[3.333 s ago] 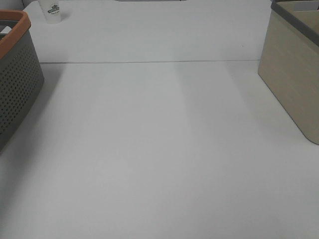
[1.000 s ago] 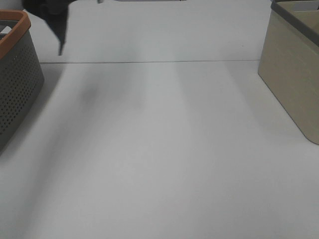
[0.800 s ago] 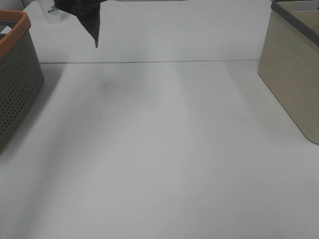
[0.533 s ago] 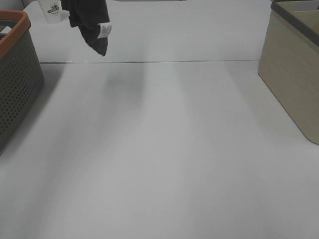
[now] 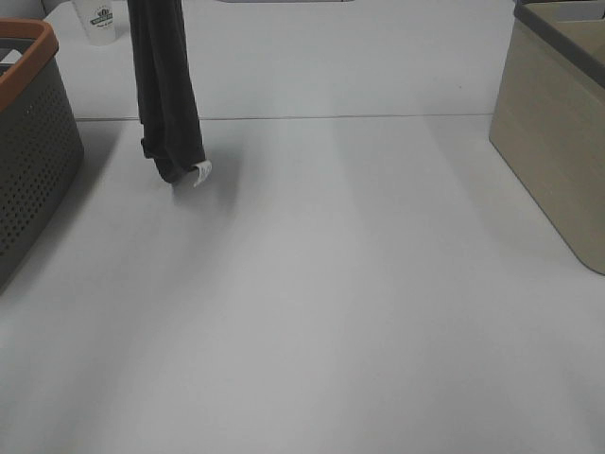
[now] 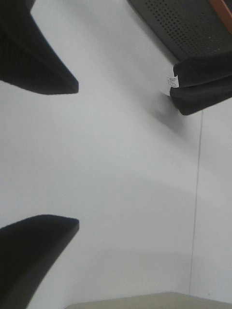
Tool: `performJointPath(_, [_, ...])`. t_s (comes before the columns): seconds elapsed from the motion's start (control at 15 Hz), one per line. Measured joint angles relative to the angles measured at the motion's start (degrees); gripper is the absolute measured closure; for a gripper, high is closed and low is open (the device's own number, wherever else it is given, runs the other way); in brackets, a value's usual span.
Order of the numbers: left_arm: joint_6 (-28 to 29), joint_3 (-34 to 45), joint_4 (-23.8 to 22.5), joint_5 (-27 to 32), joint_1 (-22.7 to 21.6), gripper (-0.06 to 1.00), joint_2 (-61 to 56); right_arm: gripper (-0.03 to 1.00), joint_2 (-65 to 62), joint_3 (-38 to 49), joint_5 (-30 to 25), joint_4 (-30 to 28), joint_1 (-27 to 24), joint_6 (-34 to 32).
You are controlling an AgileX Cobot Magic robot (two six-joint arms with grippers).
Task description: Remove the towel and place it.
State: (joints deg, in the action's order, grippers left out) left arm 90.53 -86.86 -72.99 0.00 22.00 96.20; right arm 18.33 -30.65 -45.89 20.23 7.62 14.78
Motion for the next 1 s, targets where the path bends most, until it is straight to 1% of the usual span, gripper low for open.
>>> performJointPath(0.07, [-0.1, 3.7, -0.7, 0.0, 0.1, 0.94, 0.0, 0.29, 4.2, 0.0, 1.8, 3.4, 0.0, 5.6])
performJointPath(0.2, [-0.1, 8.0, -1.4, 0.0, 0.1, 0.94, 0.1, 0.31, 10.3, 0.0, 4.7, 8.7, 0.0, 14.7])
performJointPath(0.27, [-0.1, 9.6, -1.8, 0.0, 0.1, 0.94, 0.1, 0.31, 13.8, 0.0, 5.7, 12.1, 0.0, 20.1])
performJointPath(0.4, [-0.1, 11.6, -2.9, -1.9, 0.1, 0.94, 0.1, 0.32, 20.6, 0.0, 7.3, 19.7, 0.0, 27.9])
performJointPath(0.47, [-0.1, 11.6, -3.0, -2.0, 0.1, 0.94, 0.2, 0.32, 24.4, 0.0, 8.5, 22.9, 0.0, 30.9])
performJointPath(0.53, [-0.1, 11.6, -3.3, -2.5, 0.1, 0.94, 0.2, 0.32, 26.1, 0.0, 9.2, 24.4, 0.0, 32.2])
performJointPath(0.73, [-0.1, 11.6, -3.4, -2.6, 1.1, 0.94, 0.2, 0.32, 32.9, 0.0, 11.3, 30.3, 0.0, 39.0])
performJointPath(0.87, [-0.3, 10.7, -3.4, -2.5, 3.3, 0.94, 0.7, 0.32, 35.0, -0.3, 11.7, 34.2, 0.0, 43.4])
performJointPath(0.93, [-1.7, 7.8, -3.4, -2.5, 5.2, 0.94, 2.1, 0.32, 35.6, -0.5, 12.7, 37.0, 0.0, 46.0])
performJointPath(1.0, [-2.5, 5.4, -3.4, -1.6, 6.6, 0.94, 3.3, 0.32, 35.7, -0.6, 13.7, 38.2, 0.0, 47.6])
